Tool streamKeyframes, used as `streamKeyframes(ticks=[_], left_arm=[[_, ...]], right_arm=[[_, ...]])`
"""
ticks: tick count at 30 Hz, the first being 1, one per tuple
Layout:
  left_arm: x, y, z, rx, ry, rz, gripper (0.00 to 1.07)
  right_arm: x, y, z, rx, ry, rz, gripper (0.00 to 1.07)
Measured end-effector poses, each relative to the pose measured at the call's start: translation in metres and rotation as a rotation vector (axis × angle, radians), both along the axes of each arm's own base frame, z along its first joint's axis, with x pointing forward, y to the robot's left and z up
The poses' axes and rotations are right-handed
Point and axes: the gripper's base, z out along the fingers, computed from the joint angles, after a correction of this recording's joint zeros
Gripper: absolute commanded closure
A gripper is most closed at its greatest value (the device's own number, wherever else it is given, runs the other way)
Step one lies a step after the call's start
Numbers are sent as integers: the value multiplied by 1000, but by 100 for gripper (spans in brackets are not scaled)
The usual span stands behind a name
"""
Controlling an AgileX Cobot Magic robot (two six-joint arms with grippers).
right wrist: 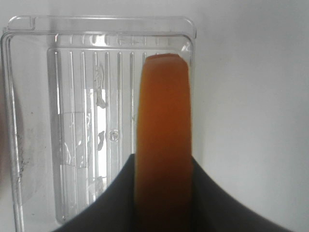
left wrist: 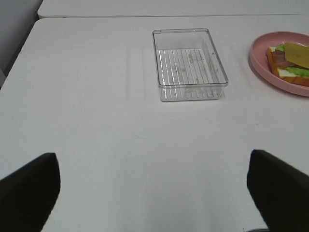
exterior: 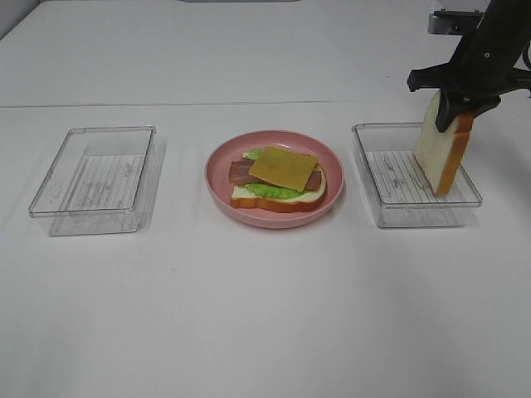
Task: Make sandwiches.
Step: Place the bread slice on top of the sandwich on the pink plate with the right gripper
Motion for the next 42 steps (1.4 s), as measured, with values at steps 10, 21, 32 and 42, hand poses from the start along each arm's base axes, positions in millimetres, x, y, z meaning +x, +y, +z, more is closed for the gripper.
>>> streamKeyframes(ticks=[10, 21, 32, 42], left_arm=[[0, 0, 0, 0, 0, 0, 8], [0, 0, 0, 0, 0, 0, 8], [0, 0, 0, 0, 0, 0, 8], [0, 0, 0, 0, 0, 0, 8]], right_arm=[[-35, 3, 87, 80, -150, -71, 107], [-97, 30, 104, 471, -312, -51, 107], [-70, 62, 56, 868, -265, -51, 107], [-55, 119, -22, 893, -82, -3, 107]])
